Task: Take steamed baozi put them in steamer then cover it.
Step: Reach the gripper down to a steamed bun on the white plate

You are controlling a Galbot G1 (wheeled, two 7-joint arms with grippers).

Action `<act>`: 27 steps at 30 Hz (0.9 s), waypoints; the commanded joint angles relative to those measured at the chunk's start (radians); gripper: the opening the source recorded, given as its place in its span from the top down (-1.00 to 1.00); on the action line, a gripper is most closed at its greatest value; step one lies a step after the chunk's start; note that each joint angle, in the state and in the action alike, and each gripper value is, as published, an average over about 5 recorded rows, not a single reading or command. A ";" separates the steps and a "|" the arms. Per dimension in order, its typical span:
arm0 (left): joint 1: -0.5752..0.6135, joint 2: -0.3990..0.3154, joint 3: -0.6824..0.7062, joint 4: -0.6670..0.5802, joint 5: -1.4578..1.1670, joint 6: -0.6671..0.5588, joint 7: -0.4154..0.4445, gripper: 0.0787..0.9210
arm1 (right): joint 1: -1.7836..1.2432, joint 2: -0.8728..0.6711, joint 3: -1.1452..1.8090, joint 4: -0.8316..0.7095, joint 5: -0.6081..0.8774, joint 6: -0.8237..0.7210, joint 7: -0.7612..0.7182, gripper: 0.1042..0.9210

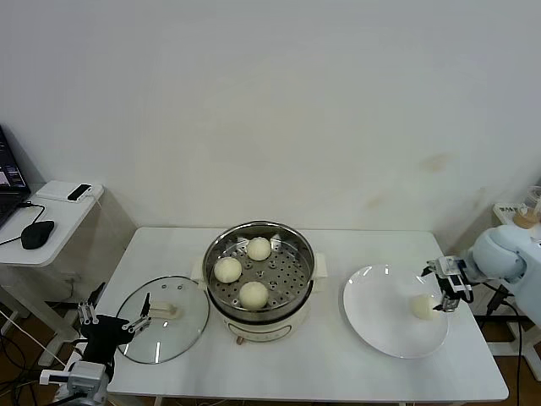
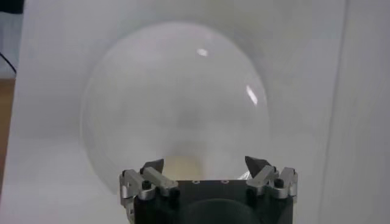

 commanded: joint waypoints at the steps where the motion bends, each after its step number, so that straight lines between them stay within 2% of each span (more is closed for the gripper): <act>1: 0.011 -0.003 -0.004 -0.006 0.002 0.001 0.000 -0.77 | -0.173 0.040 0.149 -0.119 -0.099 0.010 0.022 -0.76; 27: 0.001 -0.002 -0.003 0.000 -0.002 0.013 0.002 -0.77 | -0.078 0.187 0.024 -0.238 -0.118 -0.002 0.063 -0.76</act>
